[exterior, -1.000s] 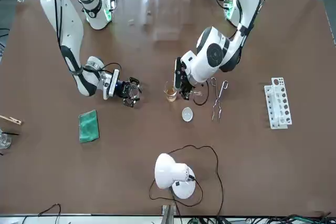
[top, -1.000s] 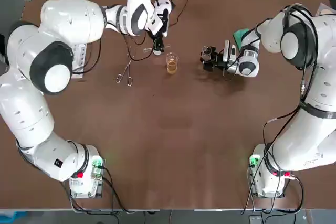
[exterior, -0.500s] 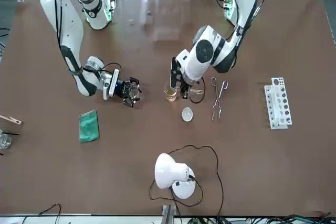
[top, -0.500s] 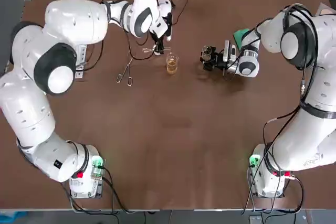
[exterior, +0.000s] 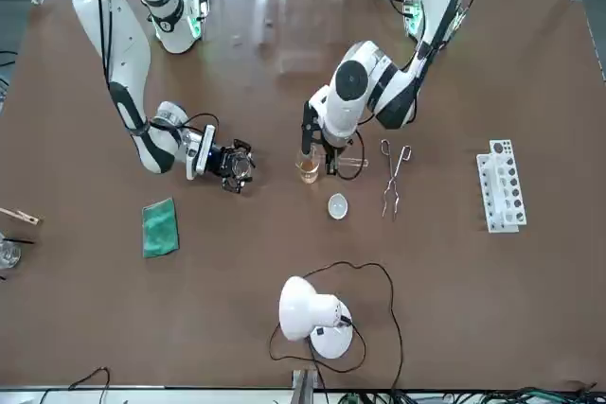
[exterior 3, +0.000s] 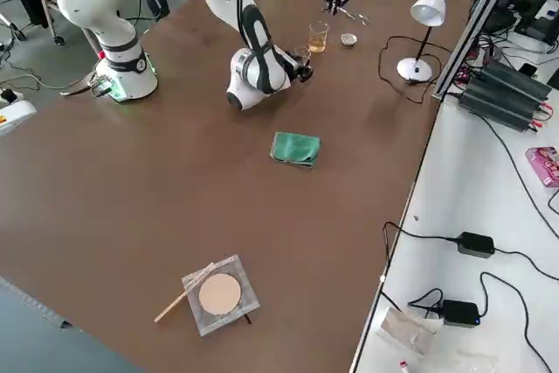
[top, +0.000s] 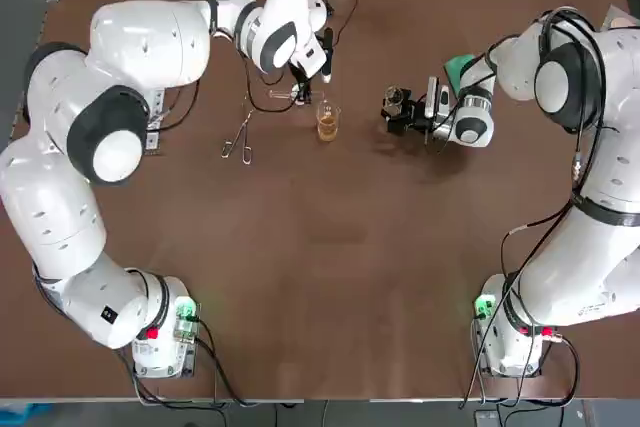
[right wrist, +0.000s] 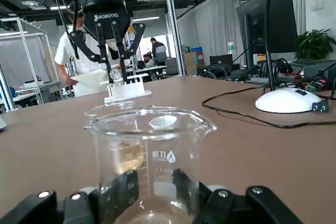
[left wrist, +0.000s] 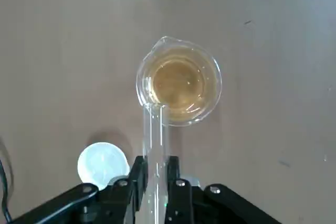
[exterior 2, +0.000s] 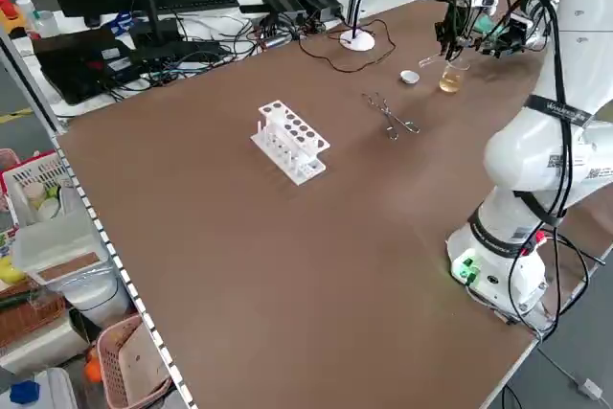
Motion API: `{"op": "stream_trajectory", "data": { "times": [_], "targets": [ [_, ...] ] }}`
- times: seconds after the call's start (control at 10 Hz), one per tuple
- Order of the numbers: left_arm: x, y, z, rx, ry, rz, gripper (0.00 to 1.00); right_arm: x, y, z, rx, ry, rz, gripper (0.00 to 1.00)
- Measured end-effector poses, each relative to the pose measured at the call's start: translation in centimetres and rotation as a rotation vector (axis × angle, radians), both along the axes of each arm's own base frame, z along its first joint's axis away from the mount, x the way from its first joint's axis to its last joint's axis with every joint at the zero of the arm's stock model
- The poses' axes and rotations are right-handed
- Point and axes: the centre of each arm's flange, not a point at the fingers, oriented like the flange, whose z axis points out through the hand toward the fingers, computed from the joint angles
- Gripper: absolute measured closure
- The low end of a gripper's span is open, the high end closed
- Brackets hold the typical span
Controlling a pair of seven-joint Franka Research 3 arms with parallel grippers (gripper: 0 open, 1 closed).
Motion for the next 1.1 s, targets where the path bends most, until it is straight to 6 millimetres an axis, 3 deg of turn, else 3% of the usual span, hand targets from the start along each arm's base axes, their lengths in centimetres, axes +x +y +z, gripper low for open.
{"op": "stream_trajectory", "data": {
  "times": [0.6,1.1],
  "targets": [
    [-1.2,-2.2,-1.1,0.114,-0.030,-0.023,0.79,0.0,0.0,0.0,0.000,0.000,0.000,0.62],
    [-1.8,-3.4,-0.8,0.180,-0.056,-0.040,0.79,0.0,0.0,0.0,0.000,0.000,0.000,0.62]
  ]
}}
